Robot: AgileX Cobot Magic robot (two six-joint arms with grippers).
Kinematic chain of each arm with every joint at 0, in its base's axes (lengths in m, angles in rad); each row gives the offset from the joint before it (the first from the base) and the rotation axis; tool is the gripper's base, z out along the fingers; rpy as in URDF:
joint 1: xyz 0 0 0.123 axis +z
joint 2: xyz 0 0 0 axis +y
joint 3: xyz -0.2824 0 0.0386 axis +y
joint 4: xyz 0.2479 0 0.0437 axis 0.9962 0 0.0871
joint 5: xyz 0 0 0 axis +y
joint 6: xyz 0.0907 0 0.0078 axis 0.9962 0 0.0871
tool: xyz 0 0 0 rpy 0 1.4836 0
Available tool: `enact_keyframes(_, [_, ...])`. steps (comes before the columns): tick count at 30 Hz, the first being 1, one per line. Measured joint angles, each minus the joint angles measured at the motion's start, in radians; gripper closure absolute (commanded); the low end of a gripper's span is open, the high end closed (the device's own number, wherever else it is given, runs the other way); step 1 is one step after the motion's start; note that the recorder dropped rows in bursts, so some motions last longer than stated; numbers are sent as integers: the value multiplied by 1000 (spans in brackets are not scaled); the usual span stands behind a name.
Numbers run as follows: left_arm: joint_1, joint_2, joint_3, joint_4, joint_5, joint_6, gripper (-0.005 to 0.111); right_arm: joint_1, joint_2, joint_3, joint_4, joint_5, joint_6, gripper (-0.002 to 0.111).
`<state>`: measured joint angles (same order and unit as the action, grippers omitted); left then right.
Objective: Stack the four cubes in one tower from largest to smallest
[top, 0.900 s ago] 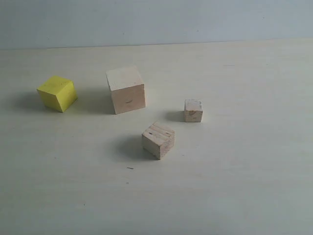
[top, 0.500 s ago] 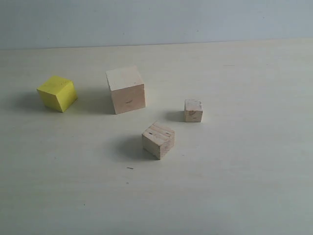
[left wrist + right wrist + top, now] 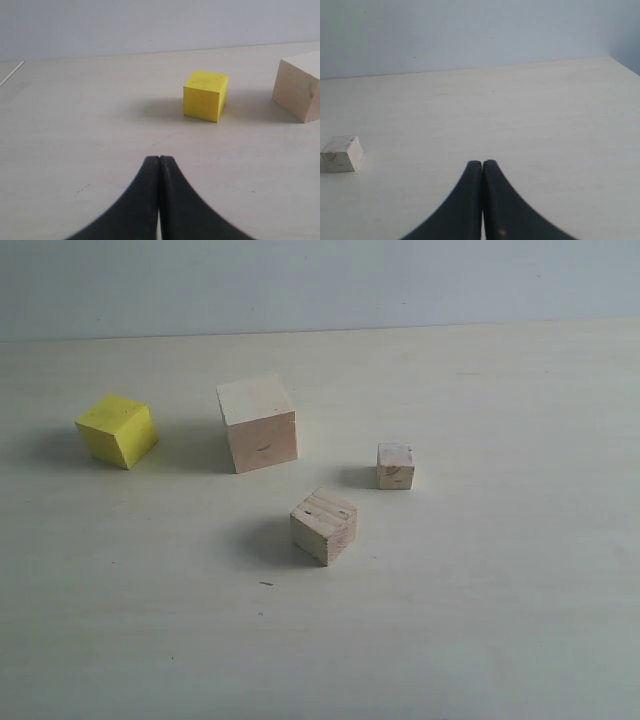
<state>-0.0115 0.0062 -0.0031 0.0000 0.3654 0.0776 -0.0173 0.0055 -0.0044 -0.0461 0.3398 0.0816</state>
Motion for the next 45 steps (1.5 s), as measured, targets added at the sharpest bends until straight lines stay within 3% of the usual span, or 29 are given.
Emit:
enact_keyframes(15, [0, 0, 0, 0, -46, 0, 107, 0, 0, 0, 0, -8, 0, 108])
enact_keyframes(22, [0, 0, 0, 0, -230, 0, 107, 0, 0, 0, 46, -279, 0, 108])
enact_keyframes(28, [0, 0, 0, 19, -257, 161, 107, 0, 0, 0, 46, -357, 0, 108])
enact_keyframes(32, [0, 0, 0, 19, -264, 177, 107, 0, 0, 0, 46, -422, 0, 108])
enact_keyframes(38, [0, 0, 2, 19, -439, -78, 107, 0, 0, 0, 18, -653, 124, 108])
enact_keyframes(45, [0, 0, 2, 19, -490, -98, 107, 0, 15, -68, -68, -661, 195, 108])
